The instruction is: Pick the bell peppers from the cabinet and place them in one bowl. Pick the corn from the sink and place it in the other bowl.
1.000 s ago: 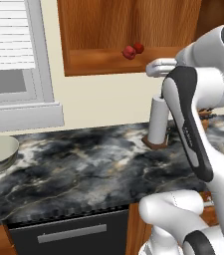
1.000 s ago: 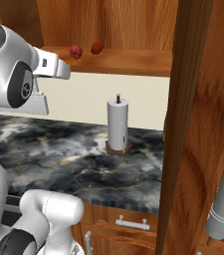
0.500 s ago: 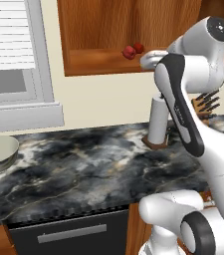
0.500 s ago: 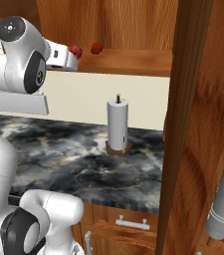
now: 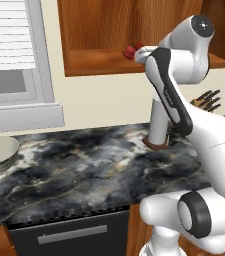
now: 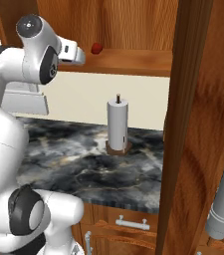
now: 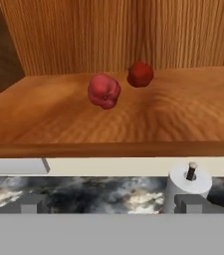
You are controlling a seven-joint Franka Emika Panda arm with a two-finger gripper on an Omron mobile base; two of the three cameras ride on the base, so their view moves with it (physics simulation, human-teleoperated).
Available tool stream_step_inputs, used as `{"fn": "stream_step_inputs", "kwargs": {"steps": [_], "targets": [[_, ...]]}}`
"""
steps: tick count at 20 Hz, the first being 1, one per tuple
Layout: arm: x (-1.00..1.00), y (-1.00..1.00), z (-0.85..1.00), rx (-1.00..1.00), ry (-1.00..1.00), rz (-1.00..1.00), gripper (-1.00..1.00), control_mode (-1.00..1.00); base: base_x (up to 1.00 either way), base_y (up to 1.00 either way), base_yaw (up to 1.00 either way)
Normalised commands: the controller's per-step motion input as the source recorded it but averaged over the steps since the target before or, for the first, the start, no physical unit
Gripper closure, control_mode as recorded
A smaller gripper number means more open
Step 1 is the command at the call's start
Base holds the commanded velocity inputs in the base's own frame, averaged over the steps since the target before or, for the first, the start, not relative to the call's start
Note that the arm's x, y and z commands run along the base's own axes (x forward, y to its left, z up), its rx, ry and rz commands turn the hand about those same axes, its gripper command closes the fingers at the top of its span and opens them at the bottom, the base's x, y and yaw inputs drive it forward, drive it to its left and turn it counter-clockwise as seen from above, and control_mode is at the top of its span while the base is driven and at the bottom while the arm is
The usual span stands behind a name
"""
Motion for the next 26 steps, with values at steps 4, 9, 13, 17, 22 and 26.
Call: {"fn": "stream_step_inputs", "kwargs": {"steps": [4, 9, 13, 17, 22, 26], "targets": [[0.61, 0.00, 0.00, 0.00, 0.00, 0.00, -1.00, -1.00, 0.00, 0.00, 0.00], [0.56, 0.00, 0.00, 0.00, 0.00, 0.00, -1.00, -1.00, 0.00, 0.00, 0.00], [0.46, 0.00, 0.00, 0.00, 0.00, 0.00, -1.00, -1.00, 0.00, 0.00, 0.00], [0.35, 0.05, 0.00, 0.00, 0.00, 0.00, -1.00, -1.00, 0.00, 0.00, 0.00], [0.13, 0.18, -0.06, 0.00, -0.06, 0.00, -1.00, -1.00, 0.00, 0.00, 0.00], [0.16, 0.16, -0.06, 0.00, -0.13, 0.01, -1.00, -1.00, 0.00, 0.00, 0.00]]}}
